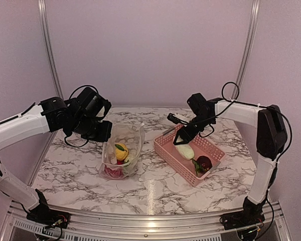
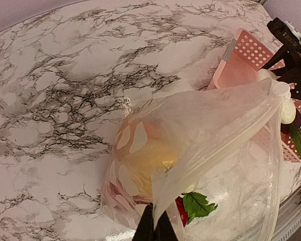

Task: Place the food in the zip-top bag and seal the zipper
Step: Place the fake vegetable in the zipper food storage bag.

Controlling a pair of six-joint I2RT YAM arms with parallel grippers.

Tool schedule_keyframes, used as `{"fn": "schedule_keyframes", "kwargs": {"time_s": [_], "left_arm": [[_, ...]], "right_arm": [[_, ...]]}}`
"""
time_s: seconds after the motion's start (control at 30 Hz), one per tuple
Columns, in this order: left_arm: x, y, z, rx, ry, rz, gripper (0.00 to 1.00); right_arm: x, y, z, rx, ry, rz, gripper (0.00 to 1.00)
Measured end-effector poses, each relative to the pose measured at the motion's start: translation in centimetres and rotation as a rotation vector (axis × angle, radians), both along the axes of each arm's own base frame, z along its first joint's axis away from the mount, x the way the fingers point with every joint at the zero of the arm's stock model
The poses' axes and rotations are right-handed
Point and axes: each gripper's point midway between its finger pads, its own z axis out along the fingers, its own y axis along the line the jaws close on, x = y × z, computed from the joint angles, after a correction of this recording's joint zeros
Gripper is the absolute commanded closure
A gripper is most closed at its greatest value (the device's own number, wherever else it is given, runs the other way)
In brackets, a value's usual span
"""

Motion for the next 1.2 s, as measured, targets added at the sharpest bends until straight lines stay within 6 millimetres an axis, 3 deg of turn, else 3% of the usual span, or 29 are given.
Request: {"fn": "schedule_keyframes", "kwargs": {"time_s": [0.3,0.7,0.83,1.0,1.2], "left_arm": [[0.1,-0.1,-0.1,-0.004,-0.002,0.001,1.00],[0.3,-1.0,0.2,-0.054,0.001,0.002,1.00],[0.3,-1.8,-0.1,-0.092,0.015,-0.001,1.00],[0.5,-2.8,-0.5,-0.135,0.034,0.004,1.00],[1.0,-3.5,-0.8,-0.199,0.033,0.041,1.00]], "right_arm": [[1.4,1.0,9.0,0.120,-0.221,0.022,0.73],[0.5,3.4,18.1,0.349,-0.396,0.078,0.75],[-0.2,5.5,21.2,0.427,-0.441,0.112,0.74],[-3.3,10.0,25.9,0.548,-0.488,0.214,0.77],[-5.5,14.3,28.4,0.638,-0.473,0.273,0.78]]}}
